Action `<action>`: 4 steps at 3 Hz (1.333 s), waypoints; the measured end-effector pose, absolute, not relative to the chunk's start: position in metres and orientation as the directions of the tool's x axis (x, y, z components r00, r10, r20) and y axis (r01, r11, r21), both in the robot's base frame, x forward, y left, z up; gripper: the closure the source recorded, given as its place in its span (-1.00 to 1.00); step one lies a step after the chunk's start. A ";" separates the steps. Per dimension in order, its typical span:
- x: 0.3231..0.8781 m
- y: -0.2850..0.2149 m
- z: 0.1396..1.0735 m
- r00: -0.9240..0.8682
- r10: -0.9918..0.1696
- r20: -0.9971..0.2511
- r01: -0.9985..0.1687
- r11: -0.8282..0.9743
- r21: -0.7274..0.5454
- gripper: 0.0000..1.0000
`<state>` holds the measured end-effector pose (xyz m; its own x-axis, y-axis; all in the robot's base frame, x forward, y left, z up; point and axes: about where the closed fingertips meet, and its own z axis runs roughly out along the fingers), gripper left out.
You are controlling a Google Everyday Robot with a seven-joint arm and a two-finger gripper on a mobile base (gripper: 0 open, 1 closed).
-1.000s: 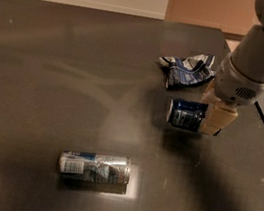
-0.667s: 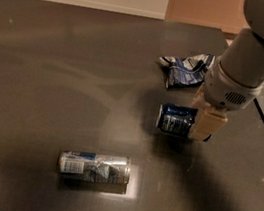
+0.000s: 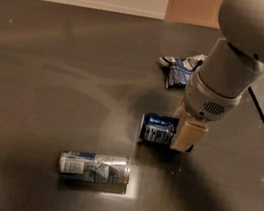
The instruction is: Move pepsi can near redbull can
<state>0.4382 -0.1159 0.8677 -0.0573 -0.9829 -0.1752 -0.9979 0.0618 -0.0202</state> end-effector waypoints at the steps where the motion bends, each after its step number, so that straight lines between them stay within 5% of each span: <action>1: 0.428 -0.106 0.864 -0.053 -0.984 -0.170 -0.998 0.056 -0.010 1.00; 2: 0.420 -0.096 0.864 -0.044 -0.984 -0.174 -0.999 0.045 -0.004 1.00; 4: 0.410 -0.085 0.854 -0.034 -0.986 -0.164 -0.999 0.031 0.020 0.19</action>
Offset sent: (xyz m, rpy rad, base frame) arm -0.0286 0.0295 -0.0048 0.0035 0.0344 0.0292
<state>0.4099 -0.0855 0.8535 -0.0340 -0.9859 -0.1641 -0.9993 0.0312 0.0197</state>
